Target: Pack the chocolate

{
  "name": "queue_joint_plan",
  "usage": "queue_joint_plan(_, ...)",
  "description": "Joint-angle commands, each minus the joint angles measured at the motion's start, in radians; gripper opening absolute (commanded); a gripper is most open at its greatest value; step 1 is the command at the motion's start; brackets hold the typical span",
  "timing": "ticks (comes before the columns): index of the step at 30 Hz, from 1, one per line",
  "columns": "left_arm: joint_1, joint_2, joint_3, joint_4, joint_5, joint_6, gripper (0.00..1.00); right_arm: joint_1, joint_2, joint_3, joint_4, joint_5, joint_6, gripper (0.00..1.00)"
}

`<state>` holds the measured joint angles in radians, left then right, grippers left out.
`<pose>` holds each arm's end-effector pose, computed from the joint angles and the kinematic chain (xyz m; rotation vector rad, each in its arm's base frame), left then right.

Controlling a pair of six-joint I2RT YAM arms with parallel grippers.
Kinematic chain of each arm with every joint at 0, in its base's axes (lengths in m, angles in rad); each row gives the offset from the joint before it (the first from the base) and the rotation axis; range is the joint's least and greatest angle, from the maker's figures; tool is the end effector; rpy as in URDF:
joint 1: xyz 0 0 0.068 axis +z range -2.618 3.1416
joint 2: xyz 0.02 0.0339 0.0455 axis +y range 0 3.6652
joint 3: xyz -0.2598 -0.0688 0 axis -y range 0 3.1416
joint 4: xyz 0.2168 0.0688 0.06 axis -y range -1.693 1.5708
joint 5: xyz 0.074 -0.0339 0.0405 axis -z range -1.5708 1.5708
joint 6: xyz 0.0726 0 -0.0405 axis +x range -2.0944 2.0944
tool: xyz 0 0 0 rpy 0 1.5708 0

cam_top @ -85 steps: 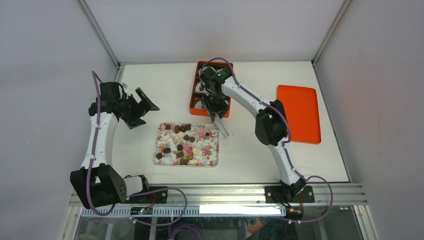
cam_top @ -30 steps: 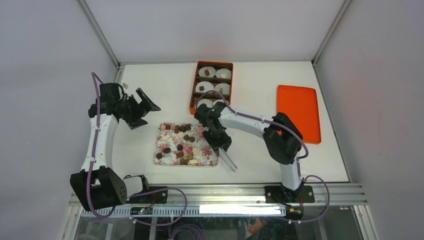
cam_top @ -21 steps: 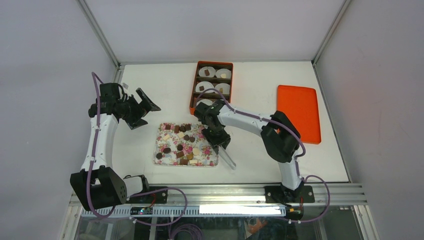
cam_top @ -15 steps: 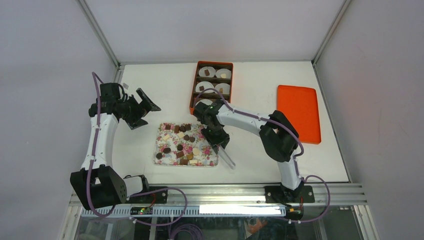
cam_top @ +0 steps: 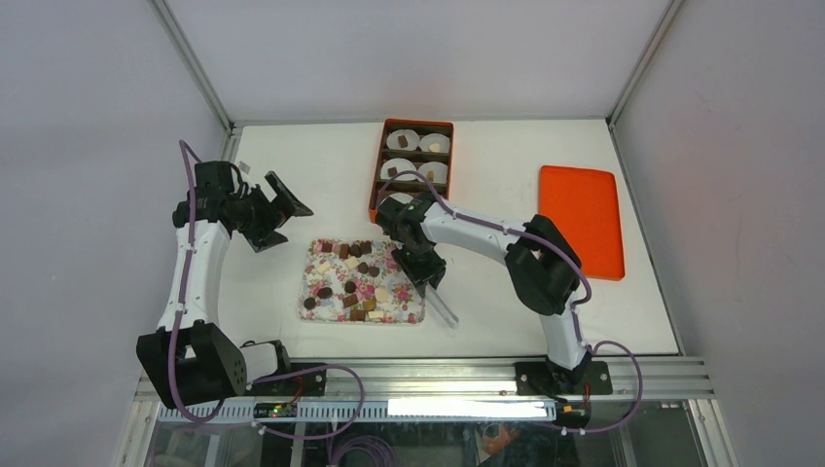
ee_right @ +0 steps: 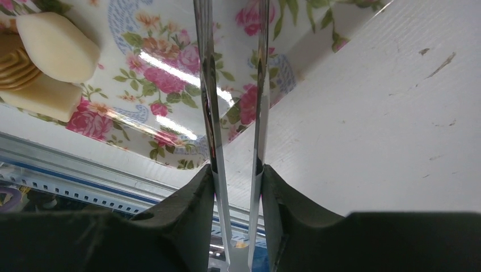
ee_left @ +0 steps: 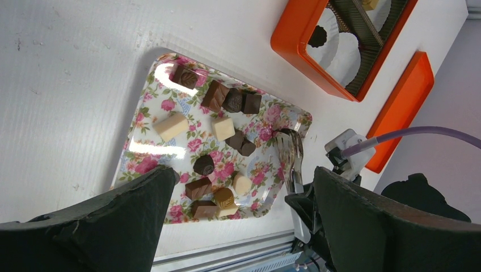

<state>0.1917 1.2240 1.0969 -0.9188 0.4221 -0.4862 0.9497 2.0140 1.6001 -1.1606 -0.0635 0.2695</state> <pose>0.2262 0.0136 0.2685 -0.7262 2.5115 -0.6560 0.2020 0.2902 0.1695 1.0343 -2.9237 -0.0775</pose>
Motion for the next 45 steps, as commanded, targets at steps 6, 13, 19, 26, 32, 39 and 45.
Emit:
queue_joint_plan(6, 0.012, -0.019, 0.014, 0.030, 0.025, -0.003, 0.99, -0.024, -0.101, 0.047, -0.051, 0.019, -0.019, 0.00)
queue_joint_plan(13, 0.012, -0.020, 0.007, 0.034, 0.026, -0.008, 0.99, -0.060, -0.127, 0.060, -0.071, 0.017, -0.030, 0.00)
queue_joint_plan(19, 0.012, -0.021, 0.006, 0.031, 0.015, 0.000, 0.99, -0.114, -0.153, 0.106, -0.097, 0.025, -0.047, 0.00)
queue_joint_plan(26, 0.014, -0.018, 0.010, 0.031, 0.017, -0.002, 0.99, -0.213, -0.156, 0.187, -0.122, 0.046, -0.090, 0.00)
queue_joint_plan(32, 0.016, -0.021, 0.005, 0.029, 0.003, 0.004, 0.99, -0.281, -0.100, 0.229, -0.072, 0.031, -0.090, 0.00)
queue_joint_plan(39, 0.016, -0.028, 0.002, 0.026, 0.021, -0.003, 0.99, -0.297, 0.007, 0.328, -0.058, 0.024, -0.084, 0.00)
queue_joint_plan(45, 0.017, -0.042, -0.009, 0.024, 0.023, -0.003, 0.99, -0.310, 0.028, 0.318, -0.044, 0.018, -0.079, 0.01)
